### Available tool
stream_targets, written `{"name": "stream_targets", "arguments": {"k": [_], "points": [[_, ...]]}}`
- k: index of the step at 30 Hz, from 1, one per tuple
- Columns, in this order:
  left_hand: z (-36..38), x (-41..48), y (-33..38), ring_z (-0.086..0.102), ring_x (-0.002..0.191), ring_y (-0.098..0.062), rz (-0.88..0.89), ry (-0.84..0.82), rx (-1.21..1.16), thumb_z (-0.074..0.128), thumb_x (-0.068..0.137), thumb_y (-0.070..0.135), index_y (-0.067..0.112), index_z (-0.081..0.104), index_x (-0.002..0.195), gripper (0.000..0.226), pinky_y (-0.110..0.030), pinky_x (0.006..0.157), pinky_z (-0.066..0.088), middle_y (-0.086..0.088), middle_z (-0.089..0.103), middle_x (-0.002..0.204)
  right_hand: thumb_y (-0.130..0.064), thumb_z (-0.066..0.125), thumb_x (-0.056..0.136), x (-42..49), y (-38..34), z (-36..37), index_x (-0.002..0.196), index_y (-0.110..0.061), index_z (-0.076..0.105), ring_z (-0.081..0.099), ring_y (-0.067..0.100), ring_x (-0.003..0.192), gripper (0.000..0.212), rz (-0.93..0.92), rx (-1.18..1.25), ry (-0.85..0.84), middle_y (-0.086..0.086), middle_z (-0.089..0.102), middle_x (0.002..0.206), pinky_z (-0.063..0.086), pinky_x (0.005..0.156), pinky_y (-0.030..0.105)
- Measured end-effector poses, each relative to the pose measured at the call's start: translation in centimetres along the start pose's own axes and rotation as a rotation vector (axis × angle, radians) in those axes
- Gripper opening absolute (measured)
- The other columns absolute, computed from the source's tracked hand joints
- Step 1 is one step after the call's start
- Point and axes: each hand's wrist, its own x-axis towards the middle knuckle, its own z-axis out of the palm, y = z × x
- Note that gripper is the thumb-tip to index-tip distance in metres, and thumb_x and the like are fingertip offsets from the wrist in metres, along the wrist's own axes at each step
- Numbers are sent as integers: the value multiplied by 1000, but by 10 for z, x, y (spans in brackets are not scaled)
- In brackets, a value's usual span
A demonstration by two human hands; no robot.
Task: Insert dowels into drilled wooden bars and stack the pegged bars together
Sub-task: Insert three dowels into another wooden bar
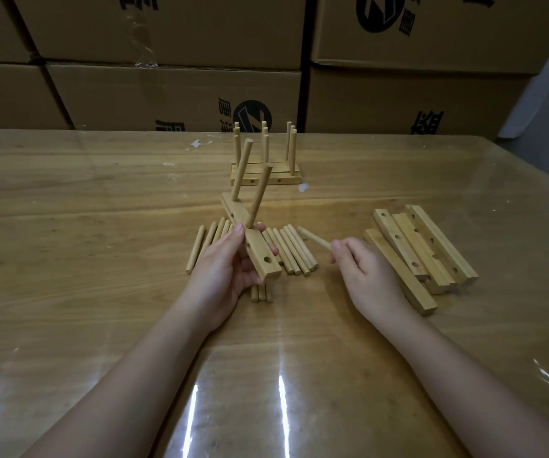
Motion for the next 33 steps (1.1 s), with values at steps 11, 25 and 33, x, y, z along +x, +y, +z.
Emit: {"name": "stream_targets", "arguments": {"k": [11, 25, 33], "points": [[-3, -1, 2, 69, 76, -15, 0, -82, -64, 57, 83, 30, 9, 52, 123, 45, -22, 57, 55, -7, 72, 88, -13, 42, 98, 2, -5, -1, 99, -16, 52, 68, 14, 79, 11, 120, 511, -106, -1, 73, 82, 54, 78, 26], [-3, -1, 3, 69, 76, -14, 17, -137, -78, 51, 88, 24, 13, 55, 119, 33, -22, 57, 55, -6, 72, 91, -12, 35, 99, 5, -10, -8, 113, -5, 49, 64, 25, 105, 21, 325, 1126, -220, 13, 68, 109, 55, 85, 34], [-4, -2, 3, 69, 76, -14, 13, -149, -75, 52, 87, 25, 12, 54, 119, 35, -21, 56, 55, -7, 72, 90, -11, 39, 97, 5, -11, -9, 110, -4, 47, 62, 29, 108, 16, 373, 1251, -261, 19, 65, 113, 54, 83, 35]]}}
